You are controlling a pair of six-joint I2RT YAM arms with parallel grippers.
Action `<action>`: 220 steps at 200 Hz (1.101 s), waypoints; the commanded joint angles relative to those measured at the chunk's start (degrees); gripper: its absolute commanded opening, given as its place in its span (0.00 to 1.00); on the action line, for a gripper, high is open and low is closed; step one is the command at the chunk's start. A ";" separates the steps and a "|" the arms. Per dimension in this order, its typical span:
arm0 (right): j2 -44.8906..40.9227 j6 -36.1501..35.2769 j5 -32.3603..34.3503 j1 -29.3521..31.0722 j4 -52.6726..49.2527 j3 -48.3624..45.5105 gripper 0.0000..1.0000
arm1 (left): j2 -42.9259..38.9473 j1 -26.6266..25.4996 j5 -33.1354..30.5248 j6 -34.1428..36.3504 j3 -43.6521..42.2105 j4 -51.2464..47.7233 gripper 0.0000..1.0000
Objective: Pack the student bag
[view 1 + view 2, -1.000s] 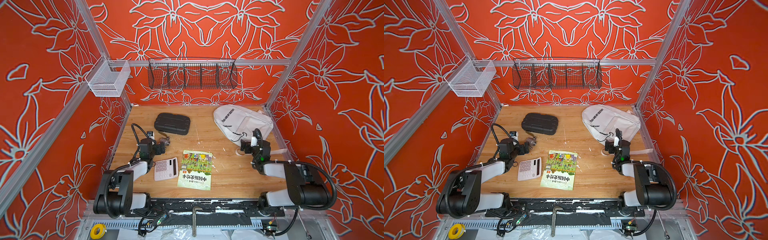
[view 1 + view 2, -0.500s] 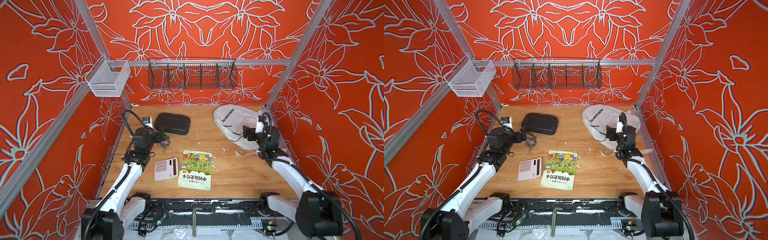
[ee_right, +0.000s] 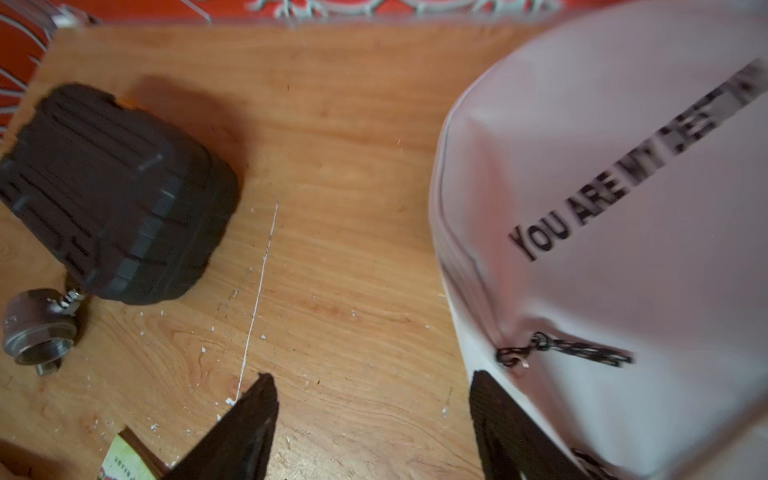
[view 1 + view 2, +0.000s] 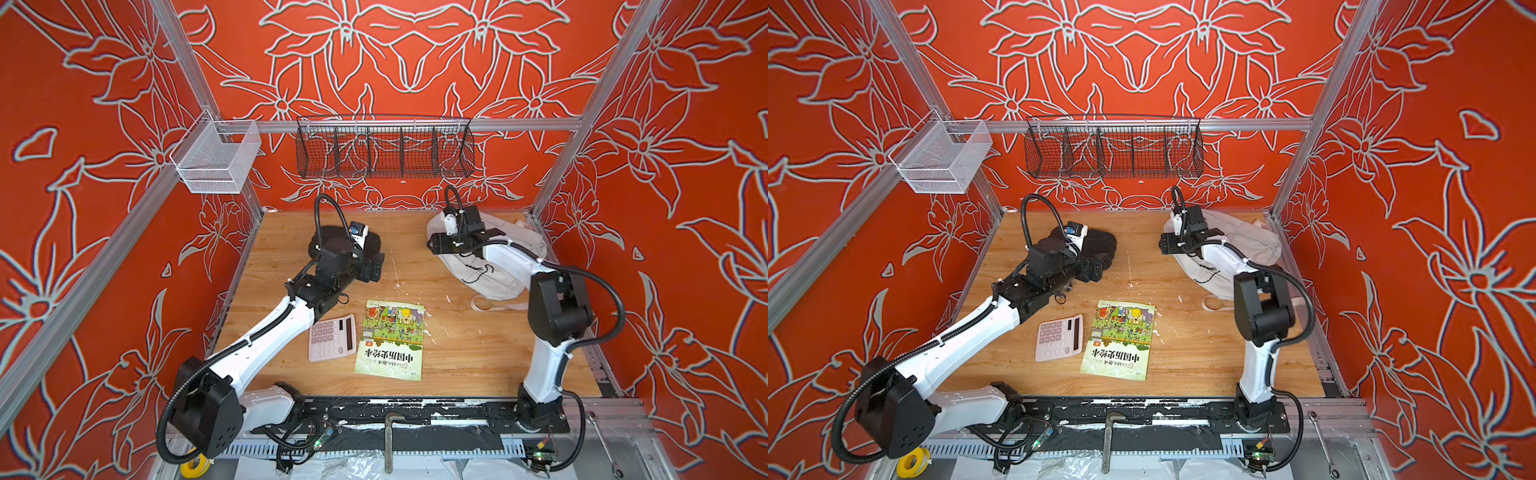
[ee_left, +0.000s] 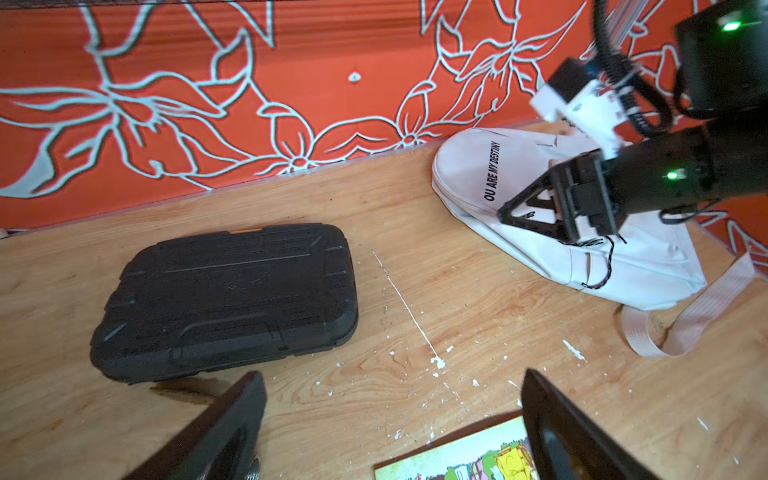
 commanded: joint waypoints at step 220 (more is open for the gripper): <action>16.89 -7.87 7.44 1.64 -20.71 20.17 0.82 | 11.93 -1.19 4.85 8.40 11.54 -1.31 0.98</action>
